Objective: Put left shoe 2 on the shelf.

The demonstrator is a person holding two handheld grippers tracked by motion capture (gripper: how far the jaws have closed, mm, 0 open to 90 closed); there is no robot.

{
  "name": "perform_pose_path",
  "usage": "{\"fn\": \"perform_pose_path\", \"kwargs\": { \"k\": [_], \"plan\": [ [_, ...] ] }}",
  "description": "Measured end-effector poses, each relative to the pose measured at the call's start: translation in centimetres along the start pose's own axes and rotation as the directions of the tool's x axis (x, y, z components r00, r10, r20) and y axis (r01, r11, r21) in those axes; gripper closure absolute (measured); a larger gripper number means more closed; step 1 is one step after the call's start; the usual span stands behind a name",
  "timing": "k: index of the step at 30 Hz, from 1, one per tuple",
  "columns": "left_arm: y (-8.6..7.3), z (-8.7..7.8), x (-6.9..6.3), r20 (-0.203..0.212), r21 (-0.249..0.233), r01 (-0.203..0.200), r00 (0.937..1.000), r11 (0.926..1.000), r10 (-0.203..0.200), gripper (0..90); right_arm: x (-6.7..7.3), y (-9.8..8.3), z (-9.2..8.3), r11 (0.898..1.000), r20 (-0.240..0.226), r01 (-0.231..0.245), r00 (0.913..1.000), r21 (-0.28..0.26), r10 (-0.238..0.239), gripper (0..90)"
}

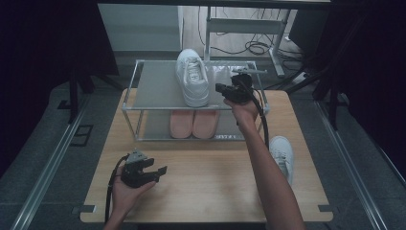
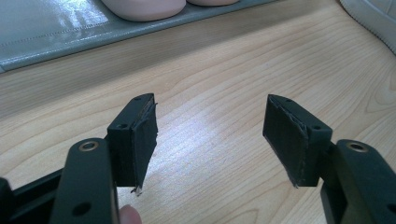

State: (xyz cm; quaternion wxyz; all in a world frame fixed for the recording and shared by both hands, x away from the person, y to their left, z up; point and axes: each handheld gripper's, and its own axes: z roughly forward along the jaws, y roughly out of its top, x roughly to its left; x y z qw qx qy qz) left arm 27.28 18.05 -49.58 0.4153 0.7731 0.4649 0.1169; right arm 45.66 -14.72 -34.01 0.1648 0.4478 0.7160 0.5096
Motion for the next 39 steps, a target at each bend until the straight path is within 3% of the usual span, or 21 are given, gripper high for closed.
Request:
{"fn": "perform_pose_path", "kwargs": {
  "k": [16, 23, 32, 39],
  "plan": [
    [0.0, -0.1, 0.0, -0.001, -0.001, -0.002, 1.0000, 1.0000, 0.002, 35.5, 1.1, -1.3, 1.7, 0.999, -0.021, 0.026, 0.9995, 0.041, -0.025, 90.0],
    [0.0, -0.1, 0.0, -0.002, -0.001, 0.001, 1.0000, 1.0000, -0.001, 35.5, 1.6, -1.4, 1.7, 0.999, -0.014, 0.033, 0.9994, 0.033, -0.033, 90.0],
    [0.0, -0.1, 0.0, -0.002, -0.001, -0.002, 1.0000, 1.0000, 0.002, 35.5, 2.1, -1.3, 1.8, 0.999, 0.003, 0.021, 0.9998, 0.024, -0.021, 90.0],
    [0.0, -0.1, 0.0, -0.003, -0.002, -0.002, 1.0000, 1.0000, 0.002, 35.4, 2.3, -1.3, 2.1, 1.000, -0.016, 0.009, 0.9998, 0.024, -0.008, 90.0]
  ]
}}
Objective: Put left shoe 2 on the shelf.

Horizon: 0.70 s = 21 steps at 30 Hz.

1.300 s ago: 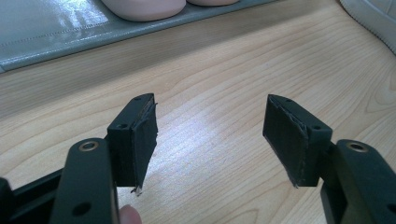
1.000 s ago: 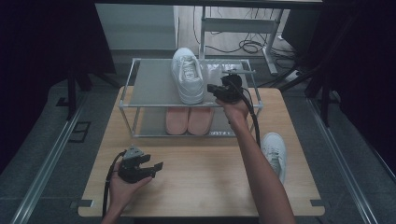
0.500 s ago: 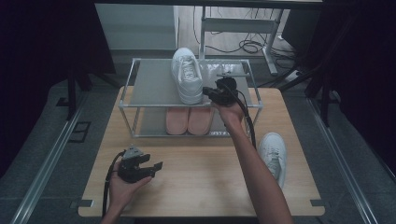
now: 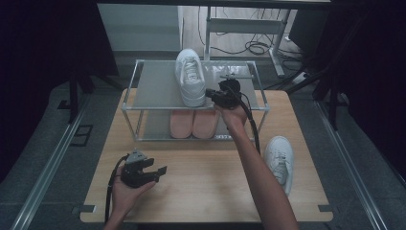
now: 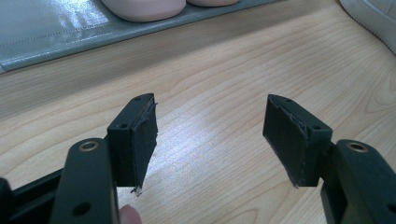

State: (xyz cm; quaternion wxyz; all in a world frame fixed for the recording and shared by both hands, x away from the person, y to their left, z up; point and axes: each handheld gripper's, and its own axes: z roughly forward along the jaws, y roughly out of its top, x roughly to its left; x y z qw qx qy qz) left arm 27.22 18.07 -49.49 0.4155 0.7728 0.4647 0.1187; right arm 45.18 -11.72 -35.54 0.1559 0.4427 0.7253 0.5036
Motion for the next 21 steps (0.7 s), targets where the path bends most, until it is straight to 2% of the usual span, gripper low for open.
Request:
{"fn": "perform_pose_path", "kwargs": {
  "k": [21],
  "plan": [
    [0.0, -0.1, 0.1, 0.000, -0.001, 0.003, 1.0000, 1.0000, -0.003, 35.4, 2.3, 0.1, 1.9, 1.000, -0.066, 0.001, 0.9978, 0.007, 0.000, 90.0]
  ]
}}
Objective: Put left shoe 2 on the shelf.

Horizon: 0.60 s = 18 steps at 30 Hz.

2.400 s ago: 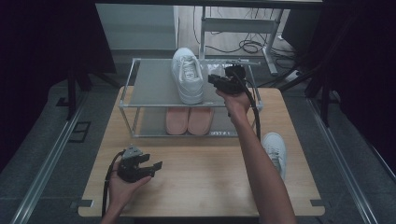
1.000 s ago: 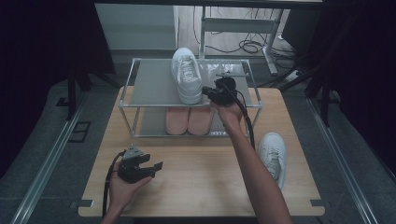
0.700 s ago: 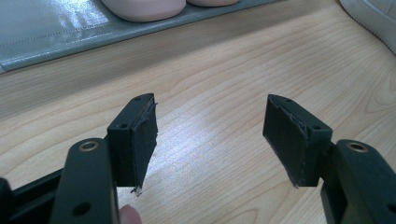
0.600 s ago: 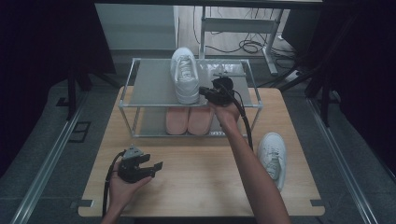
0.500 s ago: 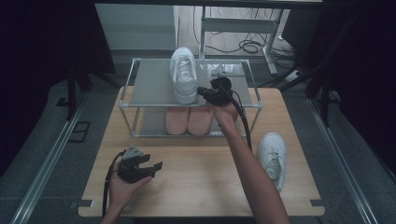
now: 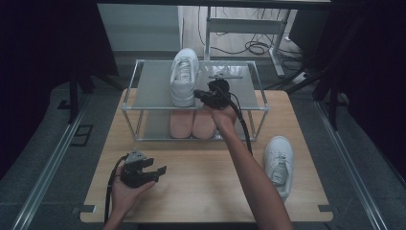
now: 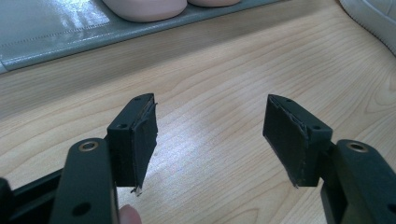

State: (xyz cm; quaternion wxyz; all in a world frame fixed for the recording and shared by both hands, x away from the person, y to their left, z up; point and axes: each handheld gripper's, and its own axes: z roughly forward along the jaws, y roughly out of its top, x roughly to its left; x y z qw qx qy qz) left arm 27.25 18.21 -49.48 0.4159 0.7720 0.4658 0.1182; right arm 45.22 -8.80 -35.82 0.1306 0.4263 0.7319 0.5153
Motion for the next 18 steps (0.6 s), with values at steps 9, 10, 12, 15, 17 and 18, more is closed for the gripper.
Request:
{"fn": "perform_pose_path", "kwargs": {
  "k": [9, 10, 12, 15, 17, 18],
  "plan": [
    [-0.03, 0.06, 0.03, 0.003, 0.004, -0.001, 1.0000, 1.0000, 0.001, 35.3, 0.61, -0.09, 0.59, 1.000, -0.017, 0.000, 0.9999, -0.003, 0.000, 90.0],
    [-0.03, 0.07, 0.03, 0.002, 0.004, 0.000, 1.0000, 1.0000, 0.000, 35.3, 0.69, -0.09, 0.63, 1.000, -0.013, 0.007, 0.9999, -0.004, -0.007, 90.0],
    [-0.03, 0.11, 0.05, 0.000, 0.006, -0.001, 1.0000, 1.0000, 0.001, 35.3, 0.77, -0.09, 0.63, 1.000, -0.010, 0.009, 0.9999, -0.005, -0.009, 90.0],
    [-0.05, 0.15, 0.02, 0.002, 0.011, -0.004, 1.0000, 0.9999, 0.004, 35.2, 0.70, -0.10, 0.59, 1.000, -0.012, 0.009, 0.9999, -0.003, -0.009, 90.0],
    [-0.07, 0.15, 0.04, 0.003, 0.008, -0.001, 1.0000, 1.0000, 0.001, 35.2, 0.58, -0.10, 0.50, 1.000, -0.013, 0.008, 0.9999, -0.003, -0.008, 90.0],
    [-0.06, 0.12, 0.06, 0.001, 0.007, -0.001, 1.0000, 1.0000, 0.001, 35.2, 0.53, -0.10, 0.40, 1.000, -0.018, 0.006, 0.9998, -0.009, -0.006, 90.0]
  ]
}}
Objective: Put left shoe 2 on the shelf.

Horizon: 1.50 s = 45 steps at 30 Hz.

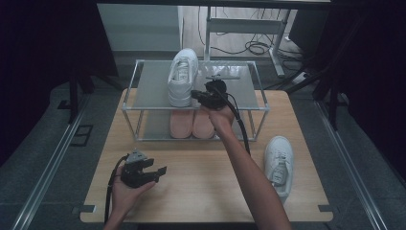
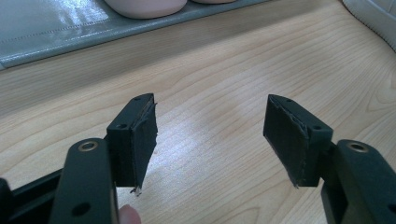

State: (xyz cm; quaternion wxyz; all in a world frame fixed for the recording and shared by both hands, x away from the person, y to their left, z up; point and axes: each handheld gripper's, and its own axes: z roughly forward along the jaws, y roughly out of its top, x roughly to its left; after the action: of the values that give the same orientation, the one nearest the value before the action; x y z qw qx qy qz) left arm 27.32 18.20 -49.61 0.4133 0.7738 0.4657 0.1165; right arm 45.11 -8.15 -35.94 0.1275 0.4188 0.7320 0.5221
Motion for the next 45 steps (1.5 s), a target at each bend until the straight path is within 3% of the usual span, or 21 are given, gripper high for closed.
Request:
{"fn": "perform_pose_path", "kwargs": {
  "k": [26, 34, 45],
  "plan": [
    [0.0, 0.3, -0.2, 0.003, 0.012, 0.000, 1.0000, 0.9999, 0.000, 35.1, -1.9, -2.2, -6.1, 0.998, -0.007, 0.037, 0.9993, -0.050, -0.038, 89.8],
    [-0.1, 0.4, -0.3, 0.003, 0.016, -0.003, 1.0000, 0.9999, 0.003, 35.1, -2.2, -3.9, -7.9, 0.997, -0.015, 0.042, 0.9989, -0.062, -0.043, 89.8],
    [-0.1, 0.6, -0.5, 0.003, 0.021, -0.002, 1.0000, 0.9998, 0.002, 35.1, -2.6, -6.5, -9.9, 0.995, 0.000, 0.084, 0.9964, -0.047, -0.084, 89.7]
  ]
}}
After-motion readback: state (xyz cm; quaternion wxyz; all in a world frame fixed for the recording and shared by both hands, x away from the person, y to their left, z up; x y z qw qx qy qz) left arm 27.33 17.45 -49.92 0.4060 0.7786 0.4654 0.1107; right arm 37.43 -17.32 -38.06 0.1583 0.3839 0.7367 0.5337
